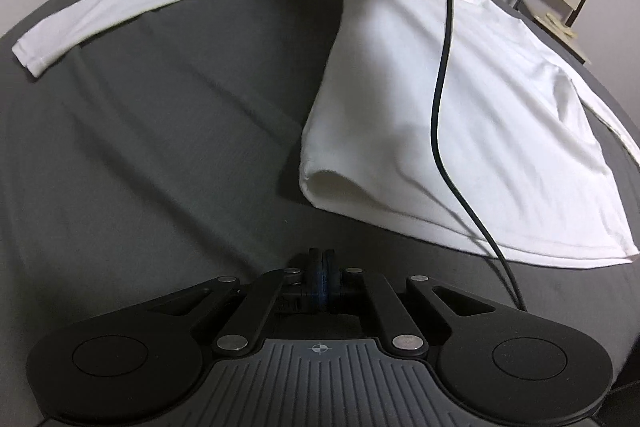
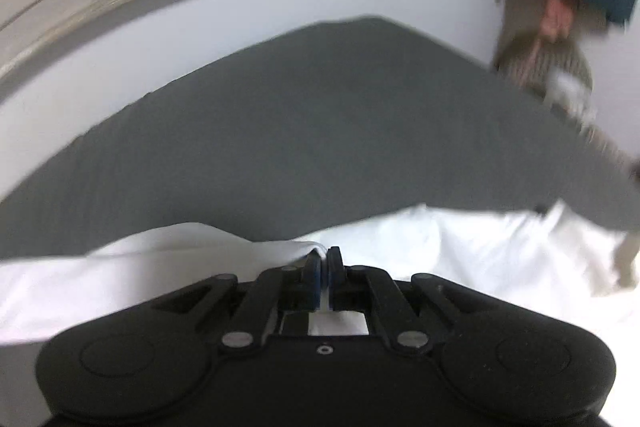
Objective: Fold clothes
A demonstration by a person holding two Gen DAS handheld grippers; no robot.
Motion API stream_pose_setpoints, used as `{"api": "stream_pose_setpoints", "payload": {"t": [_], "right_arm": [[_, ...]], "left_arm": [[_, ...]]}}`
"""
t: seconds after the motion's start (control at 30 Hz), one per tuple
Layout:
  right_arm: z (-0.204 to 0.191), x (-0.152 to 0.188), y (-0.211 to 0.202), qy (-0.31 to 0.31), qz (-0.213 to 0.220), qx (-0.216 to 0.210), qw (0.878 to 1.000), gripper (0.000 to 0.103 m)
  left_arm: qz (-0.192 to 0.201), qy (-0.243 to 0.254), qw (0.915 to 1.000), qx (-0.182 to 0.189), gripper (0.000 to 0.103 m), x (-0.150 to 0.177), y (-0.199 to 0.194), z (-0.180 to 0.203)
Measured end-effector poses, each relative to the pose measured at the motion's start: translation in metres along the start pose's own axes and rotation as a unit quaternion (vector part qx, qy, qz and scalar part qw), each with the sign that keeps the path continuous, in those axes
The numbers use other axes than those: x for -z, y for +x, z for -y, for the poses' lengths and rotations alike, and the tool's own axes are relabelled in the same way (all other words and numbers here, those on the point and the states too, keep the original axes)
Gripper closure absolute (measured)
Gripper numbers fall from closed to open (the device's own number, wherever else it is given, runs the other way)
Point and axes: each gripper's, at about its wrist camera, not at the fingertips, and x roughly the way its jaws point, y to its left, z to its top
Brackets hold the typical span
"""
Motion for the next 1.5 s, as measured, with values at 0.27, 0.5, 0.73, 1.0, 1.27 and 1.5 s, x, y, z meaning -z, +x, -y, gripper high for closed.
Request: {"api": "stream_pose_setpoints", "payload": {"t": [0.27, 0.5, 0.73, 1.0, 1.27, 1.5], "right_arm": [[-0.013, 0.015, -0.022, -0.080, -0.002, -0.025, 0.997, 0.052], [-0.007, 0.139, -0.161, -0.129, 0.060, -0.168, 0.976, 0.042], [0.051, 0.297, -0.259, -0.016, 0.046, -0.212, 0.976, 0.041], [0.093, 0.351, -0.274, 0.066, 0.073, -0.173, 0.980, 0.041], [0.101, 0.359, -0.262, 0.067, 0.095, -0.221, 0.968, 0.041], [0.112, 0.365, -0.264, 0.106, 0.083, -0.237, 0.962, 0.041]], "left_arm": [[0.018, -0.020, 0.9995, 0.015, 0.101, -0.002, -0.002, -0.007], [0.040, -0.023, 0.9989, 0.012, 0.096, -0.006, -0.009, -0.008], [0.060, 0.030, 0.9972, -0.033, 0.096, -0.011, -0.014, 0.012], [0.138, -0.015, 0.9901, -0.020, 0.096, -0.033, -0.029, 0.006], [0.155, -0.148, 0.9765, 0.022, 0.095, -0.035, -0.014, -0.021], [0.116, -0.243, 0.9596, 0.082, 0.095, -0.033, 0.008, -0.043]]}}
